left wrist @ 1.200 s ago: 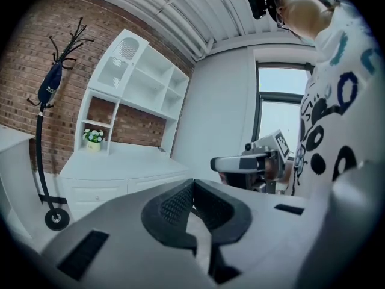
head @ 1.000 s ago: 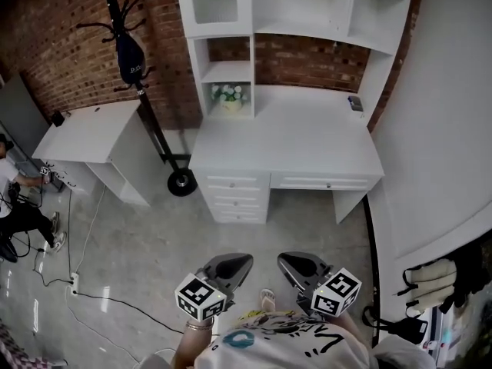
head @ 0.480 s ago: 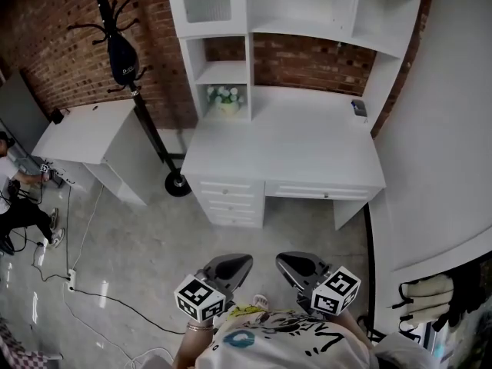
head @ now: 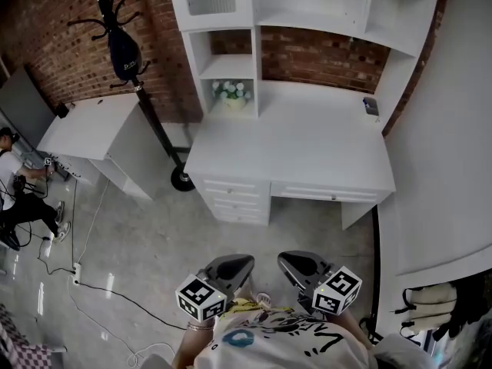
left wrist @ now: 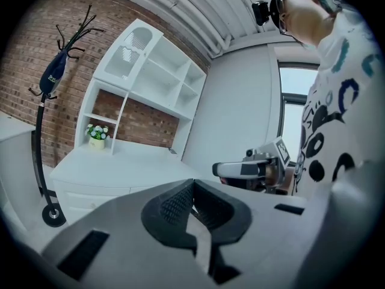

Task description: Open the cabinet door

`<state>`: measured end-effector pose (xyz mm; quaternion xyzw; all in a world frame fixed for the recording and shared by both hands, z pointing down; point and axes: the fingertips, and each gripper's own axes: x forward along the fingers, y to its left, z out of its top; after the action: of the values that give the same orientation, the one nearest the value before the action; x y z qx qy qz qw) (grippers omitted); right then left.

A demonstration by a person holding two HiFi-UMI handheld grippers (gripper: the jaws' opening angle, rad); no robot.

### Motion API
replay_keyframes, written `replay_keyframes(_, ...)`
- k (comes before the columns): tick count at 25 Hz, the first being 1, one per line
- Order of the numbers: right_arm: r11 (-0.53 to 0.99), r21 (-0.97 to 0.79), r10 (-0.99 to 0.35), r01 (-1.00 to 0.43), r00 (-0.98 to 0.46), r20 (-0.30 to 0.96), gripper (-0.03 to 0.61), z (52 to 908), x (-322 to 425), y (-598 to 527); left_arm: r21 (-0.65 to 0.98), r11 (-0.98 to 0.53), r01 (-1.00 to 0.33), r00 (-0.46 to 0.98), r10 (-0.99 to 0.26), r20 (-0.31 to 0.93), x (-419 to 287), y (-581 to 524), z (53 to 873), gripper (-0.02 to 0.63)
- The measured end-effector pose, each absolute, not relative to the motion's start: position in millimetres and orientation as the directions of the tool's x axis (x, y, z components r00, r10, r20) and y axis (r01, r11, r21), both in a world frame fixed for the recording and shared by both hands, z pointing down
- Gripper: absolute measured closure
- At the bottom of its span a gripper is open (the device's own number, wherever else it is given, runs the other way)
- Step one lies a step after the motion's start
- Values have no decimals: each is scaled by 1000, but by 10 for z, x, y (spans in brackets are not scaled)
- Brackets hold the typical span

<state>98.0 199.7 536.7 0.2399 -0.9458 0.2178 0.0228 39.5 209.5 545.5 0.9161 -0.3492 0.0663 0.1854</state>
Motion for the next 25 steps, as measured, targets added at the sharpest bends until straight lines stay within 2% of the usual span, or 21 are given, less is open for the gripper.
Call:
replay_keyframes(13, 788, -382, -460, -483, -874, 157, 549, 5322, 625, 1142, 272, -719, -639, 769, -595, 233, 84, 1200, 5369, 598)
replay_keyframes(25, 765, -373, -506, -526, -848, 159, 549, 5257, 19, 318, 251, -760, -599, 799, -545, 255, -503, 370, 5371, 598)
